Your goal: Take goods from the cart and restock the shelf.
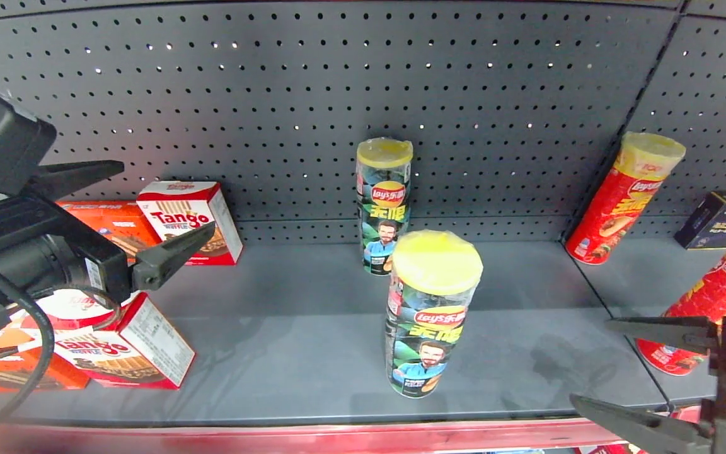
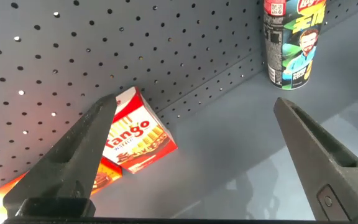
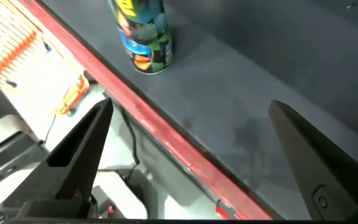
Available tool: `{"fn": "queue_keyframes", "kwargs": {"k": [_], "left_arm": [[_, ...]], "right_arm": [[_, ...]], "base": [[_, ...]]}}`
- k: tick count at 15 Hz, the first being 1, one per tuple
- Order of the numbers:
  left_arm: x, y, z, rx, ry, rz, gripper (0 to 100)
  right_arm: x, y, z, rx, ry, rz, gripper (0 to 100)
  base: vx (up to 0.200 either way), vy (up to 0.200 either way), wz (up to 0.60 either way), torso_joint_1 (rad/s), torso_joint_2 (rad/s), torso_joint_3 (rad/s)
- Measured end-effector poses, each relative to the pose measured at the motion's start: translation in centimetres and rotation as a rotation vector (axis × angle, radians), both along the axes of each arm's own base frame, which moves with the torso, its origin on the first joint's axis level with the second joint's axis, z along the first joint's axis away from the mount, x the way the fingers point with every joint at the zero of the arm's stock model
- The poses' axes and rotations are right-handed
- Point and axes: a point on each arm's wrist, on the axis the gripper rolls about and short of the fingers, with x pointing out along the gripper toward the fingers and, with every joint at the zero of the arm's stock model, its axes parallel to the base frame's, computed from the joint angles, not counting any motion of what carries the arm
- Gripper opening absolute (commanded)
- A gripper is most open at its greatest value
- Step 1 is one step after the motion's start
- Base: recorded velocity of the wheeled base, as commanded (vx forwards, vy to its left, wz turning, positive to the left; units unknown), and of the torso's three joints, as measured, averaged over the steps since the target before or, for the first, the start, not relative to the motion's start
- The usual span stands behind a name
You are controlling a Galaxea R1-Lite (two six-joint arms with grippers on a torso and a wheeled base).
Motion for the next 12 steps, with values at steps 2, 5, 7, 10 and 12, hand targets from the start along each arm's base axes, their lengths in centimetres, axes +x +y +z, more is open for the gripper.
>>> {"fn": "queue_keyframes", "kwargs": {"k": [2,5,7,10,12], "left_arm": [[0.0,0.0,-0.1,0.001,0.002,0.001,100],[0.1,-0.1,-0.2,0.0,-0.003,-0.005,100],[0.1,-0.1,-0.2,0.001,-0.002,-0.006,100],[0.1,-0.1,-0.2,-0.001,-0.003,-0.006,100],[0.2,-0.1,-0.2,-0.001,-0.003,-0.008,100]], "right_arm": [[1.3,1.3,-1.1,-0.04,0.042,-0.001,100],[2.8,2.7,-1.9,-0.086,0.083,-0.008,100],[3.7,3.6,-2.0,-0.103,0.09,-0.018,100],[5.1,4.8,-1.6,-0.103,0.089,-0.017,100],[5.9,5.5,-1.5,-0.105,0.091,-0.017,100]], "base": [[0.0,0.0,0.0,0.0,0.0,0.0],[0.0,0.0,0.0,0.0,0.0,0.0],[0.0,0.0,0.0,0.0,0.0,0.0],[0.0,0.0,0.0,0.0,0.0,0.0],[0.0,0.0,0.0,0.0,0.0,0.0]]}}
